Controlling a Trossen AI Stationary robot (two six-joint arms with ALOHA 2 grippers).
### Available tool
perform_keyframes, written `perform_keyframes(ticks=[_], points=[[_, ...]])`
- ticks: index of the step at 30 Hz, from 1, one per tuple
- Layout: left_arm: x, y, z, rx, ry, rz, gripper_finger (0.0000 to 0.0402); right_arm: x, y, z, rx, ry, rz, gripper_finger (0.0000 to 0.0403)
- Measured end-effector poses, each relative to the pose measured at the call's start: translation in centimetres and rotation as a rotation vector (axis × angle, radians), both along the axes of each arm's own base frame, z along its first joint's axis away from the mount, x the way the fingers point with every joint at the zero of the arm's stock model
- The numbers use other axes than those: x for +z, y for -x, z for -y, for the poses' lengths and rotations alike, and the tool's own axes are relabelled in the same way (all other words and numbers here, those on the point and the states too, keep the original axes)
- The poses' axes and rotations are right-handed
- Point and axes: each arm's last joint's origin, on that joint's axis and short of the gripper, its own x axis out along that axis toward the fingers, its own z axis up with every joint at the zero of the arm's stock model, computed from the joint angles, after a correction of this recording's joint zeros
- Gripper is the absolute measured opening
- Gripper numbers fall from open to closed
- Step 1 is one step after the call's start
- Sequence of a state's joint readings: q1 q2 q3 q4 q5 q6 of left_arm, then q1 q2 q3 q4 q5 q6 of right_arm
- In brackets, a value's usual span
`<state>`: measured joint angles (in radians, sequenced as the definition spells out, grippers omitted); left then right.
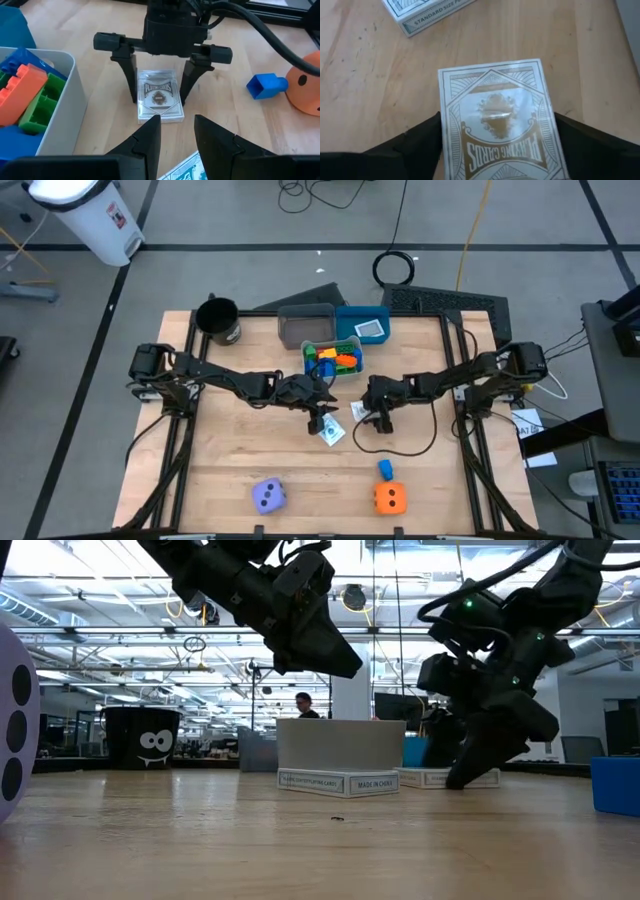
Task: Pick & Place Toys
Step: Put the brown deck of cards into the blue bin
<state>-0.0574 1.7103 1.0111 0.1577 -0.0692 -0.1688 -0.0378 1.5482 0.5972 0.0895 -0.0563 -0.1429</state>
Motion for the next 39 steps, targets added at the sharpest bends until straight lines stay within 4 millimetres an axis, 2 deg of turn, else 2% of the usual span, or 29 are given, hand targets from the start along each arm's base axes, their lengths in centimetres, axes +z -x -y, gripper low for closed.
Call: perform_keyframes(ticks=[2,6,9,16,20,24,27,34,39], points=[[0.0,0.0,0.0,0.000,0.000,0.001,0.0127,0.1,0.1,0.0,-0.001,-0.001,0.003,0.0303],[0.0,0.0,0.0,0.000,0.000,0.001,0.0127,0.5,0.2,0.0,-0.031,-0.023,0.014,0.0303],[0.0,0.0,0.0,0.000,0.000,0.002,0.0127,1.6,0.5,-0.1,-0.059,-0.040,0.035,0.0303],[0.1,0.0,0.0,-0.001,-0.001,0.008,0.0127,7.5,2.2,-0.1,-0.045,-0.009,0.291,0.0303],[0.1,-0.1,0.0,-0.003,-0.006,0.014,0.0127,11.0,3.6,0.8,-0.155,0.181,0.478,0.0303],[0.1,-0.1,0.0,-0.002,-0.008,0.017,0.0127,12.8,4.1,2.4,-0.266,0.334,0.591,0.0303],[0.2,-0.1,0.0,-0.002,-0.007,0.020,0.0127,13.2,3.9,4.1,-0.329,0.370,0.639,0.0303],[0.2,-0.1,0.0,-0.013,-0.027,0.019,0.0127,11.8,2.9,9.9,-0.455,0.394,0.695,0.0303],[0.1,-0.1,0.0,-0.017,-0.035,0.018,0.0127,9.2,3.2,14.5,-0.536,0.402,0.647,0.0303]])
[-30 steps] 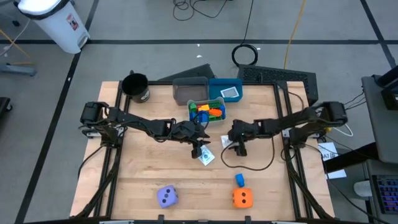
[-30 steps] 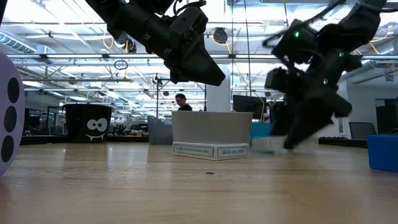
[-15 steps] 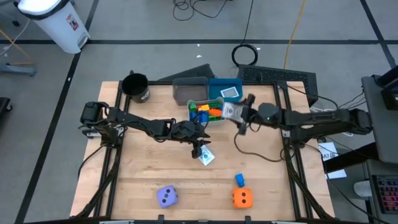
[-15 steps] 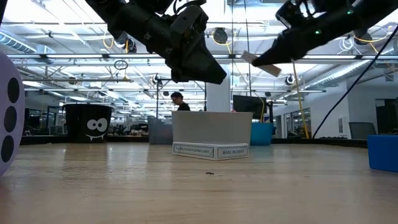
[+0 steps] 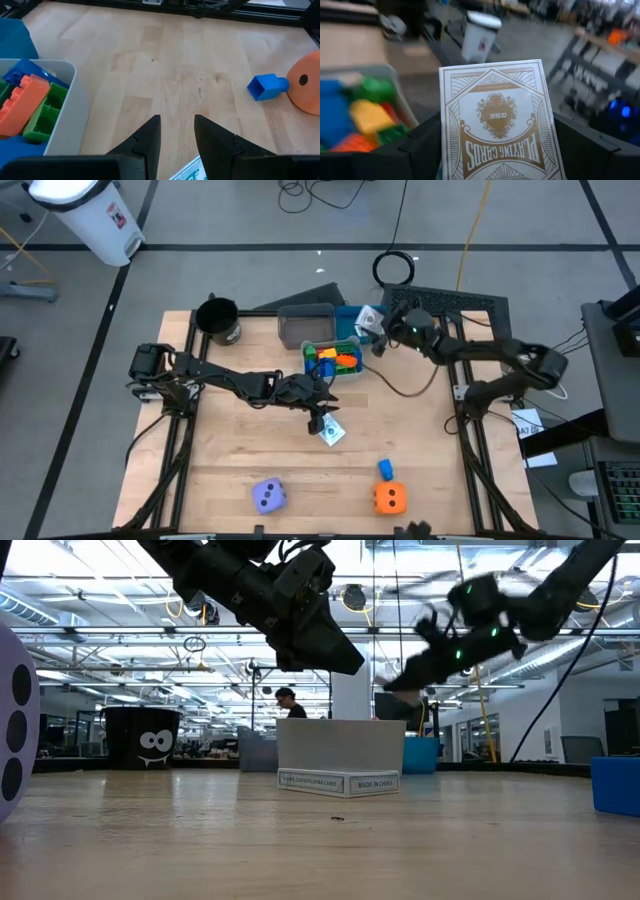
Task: Pick & Place Toys
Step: Put the brown deck of cards into the blue bin, then put the blue deck of cards into the blue bin
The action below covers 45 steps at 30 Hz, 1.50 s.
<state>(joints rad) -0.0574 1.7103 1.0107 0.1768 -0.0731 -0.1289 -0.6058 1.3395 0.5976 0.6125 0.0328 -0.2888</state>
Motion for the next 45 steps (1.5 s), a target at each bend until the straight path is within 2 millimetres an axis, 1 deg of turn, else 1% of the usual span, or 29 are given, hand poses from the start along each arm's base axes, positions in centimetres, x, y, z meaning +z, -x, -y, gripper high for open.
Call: perform_keyframes(ticks=[3,5,8,11,12,17,20,24,26,28,31,33,36,38,41,45], points=[[0.0,0.0,0.0,-0.006,-0.013,0.000,0.0127,-2.1,0.5,2.2,-0.031,-0.063,-0.036,0.0303],[0.0,0.0,0.0,-0.006,-0.014,0.000,0.0127,-3.3,0.8,3.3,-0.063,-0.085,-0.059,0.0303],[0.0,0.0,0.0,-0.007,-0.014,0.000,0.0127,-4.1,1.1,4.2,-0.096,-0.098,-0.061,0.0303],[0.0,0.0,0.0,-0.005,-0.022,0.001,0.0127,-4.3,1.2,4.3,-0.099,-0.105,-0.067,0.0305],[0.0,0.0,0.0,-0.003,-0.023,0.001,0.0127,-4.3,1.2,4.3,-0.098,-0.105,-0.068,0.0310],[0.1,0.0,0.0,0.002,-0.025,0.008,0.0127,-4.3,1.1,4.2,-0.107,-0.133,-0.043,0.0365],[0.1,0.0,0.0,0.004,-0.023,0.008,0.0127,-4.4,1.1,4.2,-0.109,-0.150,-0.049,0.0389],[0.1,0.0,0.0,0.004,-0.023,0.008,0.0127,-4.6,0.9,3.9,-0.095,-0.148,-0.068,0.0392],[0.1,0.0,0.0,0.004,-0.022,0.008,0.0127,-4.2,0.7,3.4,-0.070,-0.124,-0.084,0.0392],[0.1,0.0,0.0,0.004,-0.022,0.008,0.0127,-3.3,0.4,2.6,-0.034,-0.082,-0.080,0.0392],[0.1,0.0,0.0,0.005,-0.021,0.008,0.0127,-1.1,0.0,0.8,0.029,-0.028,-0.035,0.0392],[0.1,0.0,0.0,0.006,-0.019,0.009,0.0127,0.5,0.0,-0.7,0.075,-0.001,0.008,0.0392],[0.1,0.0,0.0,0.020,0.009,0.009,0.0138,2.6,0.3,-3.1,0.140,0.006,0.059,0.0393],[0.0,0.0,0.1,-0.001,0.032,0.005,0.0157,3.7,0.6,-4.5,0.185,0.006,0.087,0.0393],[0.2,-0.1,0.6,-0.055,0.066,0.006,0.0202,4.9,1.1,-6.3,0.241,-0.004,0.116,0.0393],[1.7,-0.7,2.0,-0.114,0.082,0.033,0.0275,5.6,1.6,-8.0,0.299,-0.029,0.132,0.0393]])
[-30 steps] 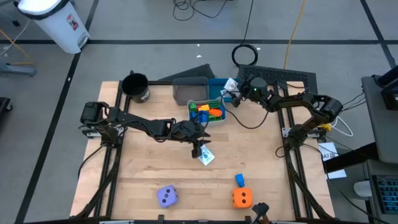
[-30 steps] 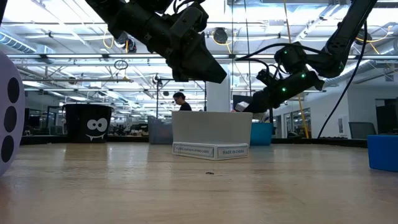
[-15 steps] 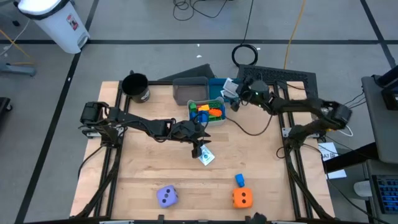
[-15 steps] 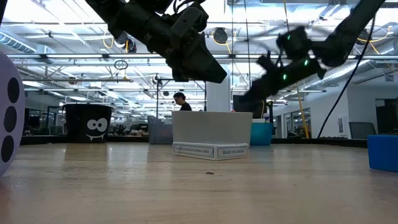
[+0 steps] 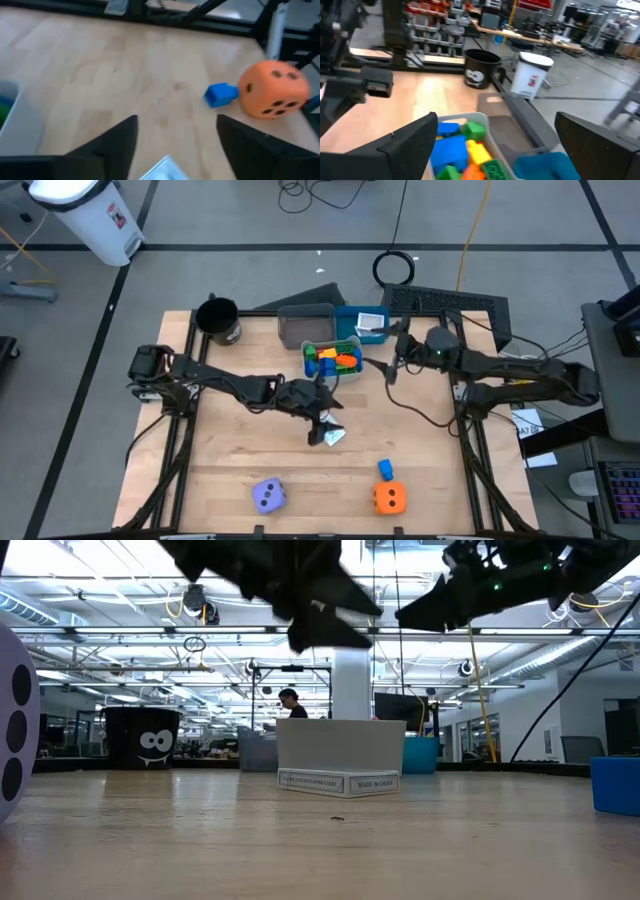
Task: Pick & Place Toys
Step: Put the blue deck of cards into the blue bin
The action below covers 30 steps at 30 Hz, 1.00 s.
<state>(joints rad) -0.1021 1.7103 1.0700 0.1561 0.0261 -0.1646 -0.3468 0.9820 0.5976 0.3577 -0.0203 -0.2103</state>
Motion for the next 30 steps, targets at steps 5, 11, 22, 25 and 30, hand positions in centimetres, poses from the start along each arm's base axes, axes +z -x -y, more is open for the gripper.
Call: perform_keyframes(ticks=[5,11,22,25,30], points=[[2.4,-1.1,1.9,-0.075,-0.057,-0.020,0.0355,0.1,-0.1,-1.1,0.008,-0.009,-0.002,0.0393],[0.4,-2.3,3.2,-0.239,-0.301,-0.175,0.0395,0.0,-0.3,-2.0,0.030,-0.010,-0.012,0.0393],[-8.4,-3.4,2.6,-0.330,-0.446,-0.462,0.0397,-0.6,-0.4,-2.9,0.074,-0.026,-0.075,0.0393],[-9.3,-3.2,2.3,-0.362,-0.400,-0.524,0.0397,-0.8,-0.4,-2.9,0.074,-0.029,-0.090,0.0393],[-9.7,-3.3,1.9,-0.353,-0.359,-0.532,0.0397,-0.9,-0.4,-2.9,0.073,-0.033,-0.107,0.0393]])
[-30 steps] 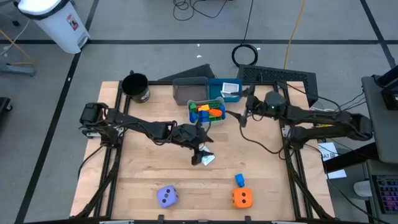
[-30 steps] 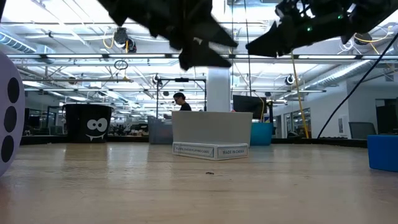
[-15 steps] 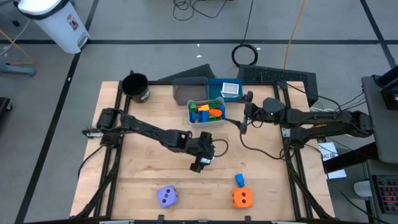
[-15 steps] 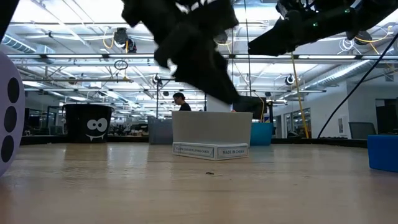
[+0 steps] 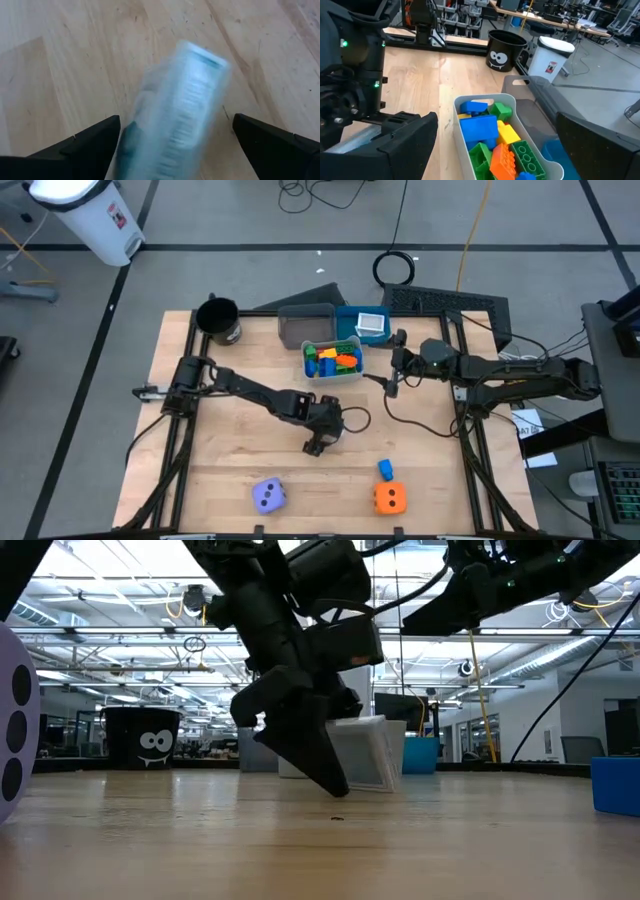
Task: Pick & Place Toys
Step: Put the blue deck of cards into the blue bin
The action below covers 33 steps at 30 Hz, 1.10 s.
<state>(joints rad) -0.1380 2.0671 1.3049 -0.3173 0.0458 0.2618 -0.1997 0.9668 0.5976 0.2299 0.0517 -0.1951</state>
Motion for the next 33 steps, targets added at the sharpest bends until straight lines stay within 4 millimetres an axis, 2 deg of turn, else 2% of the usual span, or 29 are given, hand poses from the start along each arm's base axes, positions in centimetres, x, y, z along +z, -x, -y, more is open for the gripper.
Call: perform_keyframes(ticks=[7,10,12,17,25,29,33], points=[[0.0,-0.5,-1.0,0.115,0.047,0.040,0.0397,0.0,0.0,0.0,-0.002,-0.010,-0.002,0.0393],[0.0,-0.5,-1.0,0.101,0.015,0.042,0.0394,-0.1,0.0,0.0,-0.006,-0.027,-0.006,0.0393],[0.0,-0.5,-0.8,0.073,-0.018,0.047,0.0380,-0.2,0.1,0.0,-0.006,-0.030,-0.018,0.0393],[0.0,-0.5,-0.7,0.033,-0.044,0.056,0.0318,-0.3,0.1,0.0,-0.006,-0.033,-0.025,0.0393],[0.6,-0.6,-0.8,0.116,-0.008,0.079,0.0314,-0.3,0.1,0.0,-0.011,-0.057,-0.020,0.0393],[2.7,-0.1,-1.2,0.177,-0.033,0.124,0.0314,-0.3,0.1,0.0,-0.009,-0.047,-0.022,0.0393],[7.7,0.5,-1.5,0.232,-0.060,0.282,0.0314,-0.3,0.1,0.0,-0.004,-0.032,-0.021,0.0393]])
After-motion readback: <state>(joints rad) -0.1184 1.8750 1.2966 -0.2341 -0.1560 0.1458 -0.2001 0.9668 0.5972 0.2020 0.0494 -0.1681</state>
